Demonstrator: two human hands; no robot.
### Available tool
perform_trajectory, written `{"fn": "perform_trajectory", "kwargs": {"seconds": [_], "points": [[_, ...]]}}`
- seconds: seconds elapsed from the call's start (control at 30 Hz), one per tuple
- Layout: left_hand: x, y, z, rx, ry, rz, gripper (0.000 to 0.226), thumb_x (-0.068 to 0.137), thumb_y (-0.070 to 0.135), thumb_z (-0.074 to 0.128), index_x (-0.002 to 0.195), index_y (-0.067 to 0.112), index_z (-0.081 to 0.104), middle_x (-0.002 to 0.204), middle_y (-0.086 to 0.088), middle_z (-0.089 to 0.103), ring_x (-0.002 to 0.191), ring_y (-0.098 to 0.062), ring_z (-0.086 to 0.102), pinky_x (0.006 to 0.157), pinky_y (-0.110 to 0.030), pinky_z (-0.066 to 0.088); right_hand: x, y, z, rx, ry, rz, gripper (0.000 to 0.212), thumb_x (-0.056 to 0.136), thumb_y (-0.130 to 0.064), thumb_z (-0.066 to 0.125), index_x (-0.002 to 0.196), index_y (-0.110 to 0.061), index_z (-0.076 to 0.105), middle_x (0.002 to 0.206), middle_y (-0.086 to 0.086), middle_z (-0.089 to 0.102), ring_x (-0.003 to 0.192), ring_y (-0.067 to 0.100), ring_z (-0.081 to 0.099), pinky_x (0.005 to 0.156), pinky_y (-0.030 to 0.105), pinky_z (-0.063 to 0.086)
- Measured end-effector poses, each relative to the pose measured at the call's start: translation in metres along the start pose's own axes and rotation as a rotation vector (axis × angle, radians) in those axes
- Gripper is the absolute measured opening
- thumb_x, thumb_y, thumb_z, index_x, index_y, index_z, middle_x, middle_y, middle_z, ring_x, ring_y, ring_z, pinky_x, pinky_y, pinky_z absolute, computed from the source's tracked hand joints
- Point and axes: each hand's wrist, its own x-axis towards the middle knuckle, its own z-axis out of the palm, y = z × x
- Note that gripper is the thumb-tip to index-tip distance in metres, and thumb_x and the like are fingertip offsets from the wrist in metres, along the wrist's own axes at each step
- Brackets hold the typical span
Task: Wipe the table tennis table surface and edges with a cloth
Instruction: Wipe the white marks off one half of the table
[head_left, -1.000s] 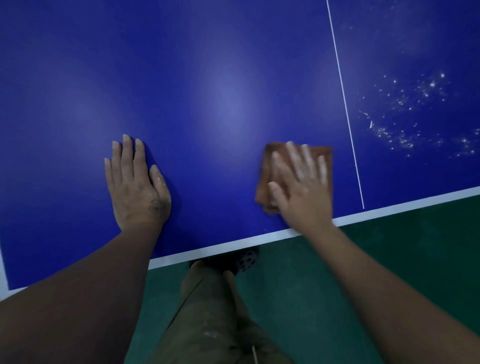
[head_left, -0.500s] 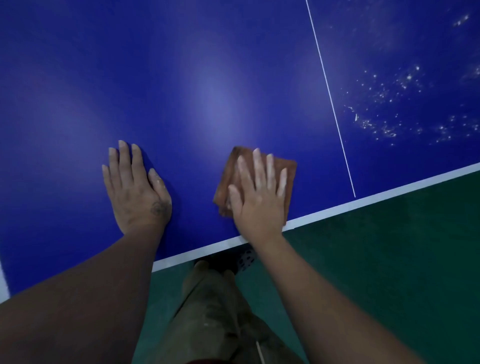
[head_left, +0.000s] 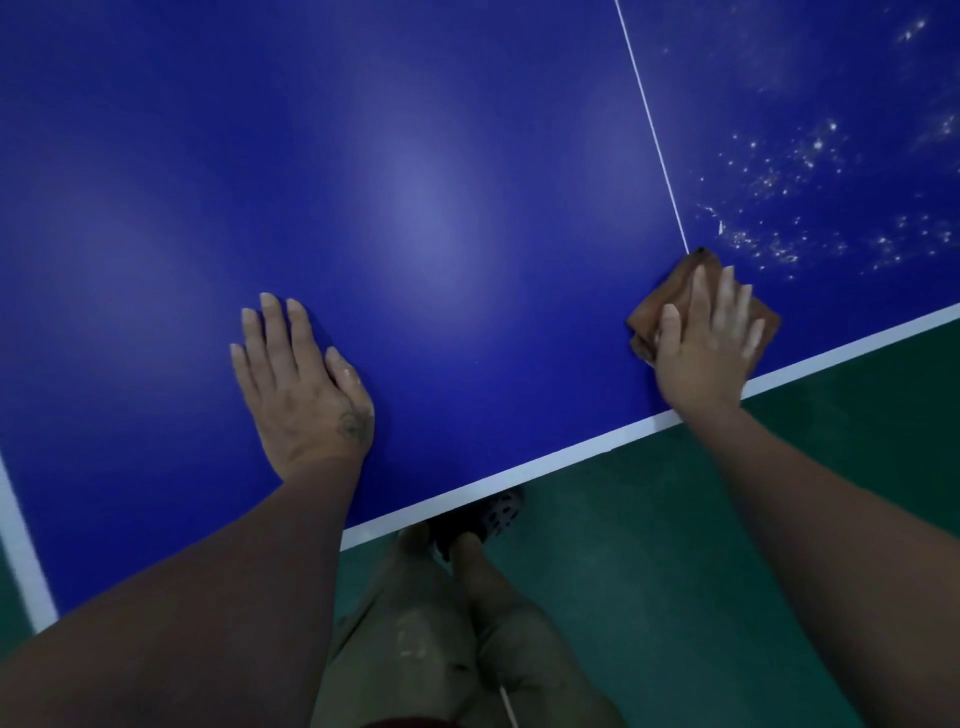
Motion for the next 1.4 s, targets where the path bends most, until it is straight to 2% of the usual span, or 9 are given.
{"fn": "perform_trajectory", "kwargs": {"seconds": [0.2,0.3,0.37,0.43,0.63,0.77,0.93,1.13,1.4], "points": [[0.000,0.000,-0.003,0.045,-0.050,0.023,0.068,0.113,0.039,0.028,0.173,0.008,0.020,0.183,-0.014,0.011,0.170,-0.033,0.005,0.138,-0.054,0.005,-0.079,-0.056,0.023,-0.005,0.048,-0.031,0.068,0.111,-0.058,0.019,0.172,-0.029,0.020,0.181,0.002,0.006,0.167,0.028,0.002,0.133,0.058,0.003],[0.000,0.001,-0.005,-0.005,-0.079,0.205,0.063,0.114,0.033,0.031,0.171,0.005,0.028,0.182,-0.014,0.018,0.170,-0.032,0.011,0.138,-0.055,0.009,-0.100,-0.061,0.030,-0.031,0.029,-0.098,0.067,0.112,-0.058,0.019,0.172,-0.029,0.020,0.181,0.002,0.006,0.168,0.028,0.002,0.134,0.058,0.002],[0.002,0.014,-0.004,-0.100,-0.087,0.363,0.059,0.113,0.026,0.040,0.167,0.003,0.036,0.178,-0.014,0.029,0.168,-0.031,0.020,0.136,-0.057,0.016,-0.083,-0.055,0.027,-0.061,0.016,-0.142,0.067,0.112,-0.059,0.020,0.172,-0.030,0.019,0.181,0.002,0.006,0.168,0.028,0.001,0.134,0.058,0.001],[0.008,0.042,-0.001,-0.183,-0.075,0.396,0.057,0.112,0.023,0.047,0.165,0.002,0.041,0.176,-0.014,0.034,0.167,-0.031,0.023,0.136,-0.057,0.018,-0.052,-0.048,0.020,-0.069,0.007,-0.158,0.066,0.113,-0.058,0.023,0.172,-0.029,0.018,0.181,0.001,0.005,0.168,0.028,0.000,0.134,0.059,0.000],[0.021,0.152,0.030,-0.164,-0.138,0.494,0.061,0.114,0.034,0.038,0.169,0.007,0.033,0.180,-0.012,0.025,0.169,-0.031,0.017,0.137,-0.055,0.013,0.073,-0.051,-0.004,-0.013,-0.009,-0.063,0.067,0.113,-0.059,0.020,0.173,-0.031,0.010,0.181,-0.001,-0.005,0.167,0.026,-0.009,0.132,0.061,-0.004],[0.018,0.174,0.050,0.011,-0.150,0.519,0.068,0.116,0.046,0.021,0.174,0.011,0.019,0.183,-0.010,0.011,0.171,-0.031,0.004,0.137,-0.055,0.008,0.102,-0.055,-0.009,-0.017,0.075,-0.067,0.068,0.113,-0.056,0.020,0.173,-0.025,0.011,0.181,0.001,-0.006,0.167,0.025,-0.008,0.130,0.067,-0.005],[0.018,0.173,0.055,0.015,-0.146,0.526,0.068,0.115,0.046,0.025,0.174,0.012,0.019,0.184,-0.010,0.010,0.171,-0.031,0.003,0.138,-0.054,0.005,0.045,-0.045,0.007,-0.004,0.076,-0.144,0.067,0.114,-0.054,0.019,0.173,-0.023,0.016,0.181,-0.004,0.004,0.168,0.021,-0.002,0.132,0.064,0.000],[0.020,0.173,0.053,-0.004,-0.140,0.519,0.068,0.115,0.045,0.029,0.173,0.011,0.024,0.183,-0.010,0.013,0.171,-0.030,0.004,0.138,-0.053,0.005,-0.017,-0.014,0.018,-0.018,0.040,-0.108,0.066,0.113,-0.054,0.026,0.172,-0.025,0.020,0.181,-0.004,0.009,0.168,0.021,0.001,0.133,0.062,0.002],[0.021,0.177,0.052,-0.032,-0.096,0.521,0.062,0.115,0.038,0.035,0.171,0.011,0.032,0.182,-0.009,0.020,0.170,-0.030,0.010,0.137,-0.056,0.013,0.075,-0.008,-0.003,-0.048,0.040,-0.177,0.067,0.113,-0.056,0.022,0.172,-0.026,0.015,0.181,-0.003,0.006,0.168,0.024,-0.002,0.132,0.062,0.000]]}}
